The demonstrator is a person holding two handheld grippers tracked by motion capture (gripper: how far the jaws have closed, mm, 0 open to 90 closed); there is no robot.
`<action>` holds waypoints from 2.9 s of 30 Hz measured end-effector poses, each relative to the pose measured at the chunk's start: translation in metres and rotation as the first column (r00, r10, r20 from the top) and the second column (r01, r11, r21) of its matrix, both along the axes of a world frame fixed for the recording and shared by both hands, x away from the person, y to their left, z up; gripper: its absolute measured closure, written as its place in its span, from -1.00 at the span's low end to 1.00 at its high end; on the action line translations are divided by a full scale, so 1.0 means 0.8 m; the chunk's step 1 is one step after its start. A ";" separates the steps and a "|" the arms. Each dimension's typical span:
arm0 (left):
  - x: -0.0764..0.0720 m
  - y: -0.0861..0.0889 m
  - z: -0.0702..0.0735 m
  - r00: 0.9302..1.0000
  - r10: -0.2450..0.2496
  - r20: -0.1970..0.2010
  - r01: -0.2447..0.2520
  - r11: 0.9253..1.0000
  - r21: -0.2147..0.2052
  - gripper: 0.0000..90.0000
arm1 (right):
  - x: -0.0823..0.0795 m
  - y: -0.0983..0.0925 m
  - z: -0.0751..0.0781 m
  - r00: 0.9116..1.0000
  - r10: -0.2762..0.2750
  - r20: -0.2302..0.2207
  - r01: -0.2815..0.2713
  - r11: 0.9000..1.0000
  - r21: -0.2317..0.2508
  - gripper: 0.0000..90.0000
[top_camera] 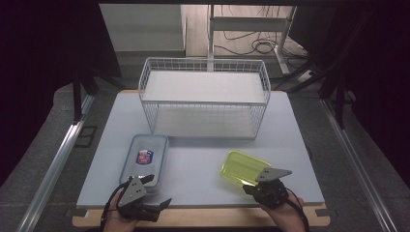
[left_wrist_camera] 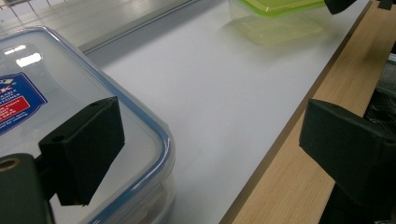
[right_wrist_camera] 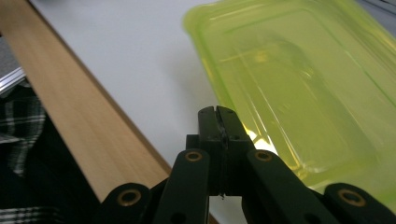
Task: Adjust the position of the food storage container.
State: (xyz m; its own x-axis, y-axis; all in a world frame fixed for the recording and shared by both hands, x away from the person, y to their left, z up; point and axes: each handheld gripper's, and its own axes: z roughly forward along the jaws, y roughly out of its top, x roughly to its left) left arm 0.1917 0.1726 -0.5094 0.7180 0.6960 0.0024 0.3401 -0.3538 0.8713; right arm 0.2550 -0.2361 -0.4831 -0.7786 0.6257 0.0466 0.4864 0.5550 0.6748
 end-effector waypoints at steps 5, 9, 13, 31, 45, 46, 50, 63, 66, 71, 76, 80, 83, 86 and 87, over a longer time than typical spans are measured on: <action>0.000 0.000 0.000 1.000 0.000 -0.002 0.000 1.000 0.001 -0.84 | 0.009 -0.019 0.000 0.999 -0.047 -0.006 0.047 0.999 -0.002 0.99; 0.000 0.000 0.000 1.000 0.001 -0.002 -0.001 1.000 0.002 -0.84 | 0.019 -0.036 0.000 0.995 -0.095 -0.004 0.095 0.995 -0.004 0.98; 0.000 0.000 0.000 1.000 0.003 0.003 -0.003 1.000 0.002 -0.84 | 0.018 -0.036 0.005 0.994 -0.107 -0.002 0.107 0.994 0.019 0.94; 0.000 0.001 0.001 1.000 0.014 0.015 -0.014 1.000 0.003 -0.84 | 0.079 0.101 0.018 0.997 0.036 0.074 -0.036 0.999 -0.009 0.99; -0.002 0.001 0.003 1.000 0.015 0.024 -0.015 1.000 0.009 -0.83 | 0.099 0.091 -0.003 0.999 -0.013 0.041 0.017 0.995 -0.096 0.99; -0.002 0.001 0.003 1.000 0.015 0.024 -0.015 1.000 0.009 -0.83 | 0.100 0.084 -0.002 0.999 -0.022 0.040 0.025 0.995 -0.096 0.99; -0.002 0.001 0.003 1.000 0.014 0.025 -0.014 1.000 0.012 -0.83 | 0.100 0.064 -0.002 0.998 -0.052 0.037 0.056 0.993 -0.105 0.99; -0.003 0.000 0.005 1.000 0.014 0.006 -0.014 1.000 0.016 -0.82 | 0.105 -0.016 -0.001 0.980 -0.197 0.040 0.201 0.973 -0.115 0.99; -0.003 0.000 0.007 1.000 0.025 -0.004 -0.025 0.999 0.025 -0.83 | 0.105 -0.021 -0.002 0.977 -0.208 0.037 0.211 0.972 -0.108 0.99; -0.004 0.018 0.026 0.996 0.084 -0.010 -0.084 0.996 -0.018 -0.68 | 0.097 -0.018 0.001 0.983 -0.176 0.060 0.181 0.979 -0.096 0.98; -0.011 0.078 0.044 0.978 0.209 0.004 -0.209 0.977 -0.037 -0.02 | 0.087 -0.005 0.004 0.986 -0.144 0.084 0.150 0.986 -0.073 0.97; -0.006 0.116 0.037 0.961 0.277 -0.025 -0.278 0.960 -0.030 0.65 | 0.078 0.001 0.004 0.988 -0.126 0.092 0.132 0.989 -0.068 0.96; 0.005 0.148 0.016 0.936 0.340 -0.084 -0.341 0.940 0.010 0.95 | 0.073 0.003 0.005 0.988 -0.116 0.098 0.122 0.990 -0.063 0.96; 0.021 0.164 -0.008 0.913 0.374 -0.165 -0.368 0.928 0.064 1.00 | 0.067 0.005 0.005 0.990 -0.103 0.099 0.109 0.992 -0.059 0.95; 0.025 0.166 -0.013 0.911 0.370 -0.183 -0.363 0.929 0.069 1.00 | 0.065 0.006 0.005 0.990 -0.099 0.096 0.105 0.993 -0.059 0.95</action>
State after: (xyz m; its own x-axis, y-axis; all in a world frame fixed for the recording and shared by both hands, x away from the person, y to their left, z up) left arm 0.2118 0.3057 -0.5195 0.4015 0.9122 -0.0814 0.6089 -0.1996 0.7677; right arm 0.3067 -0.2311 -0.4795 -0.7095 0.7016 -0.0657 0.4795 0.5489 0.6847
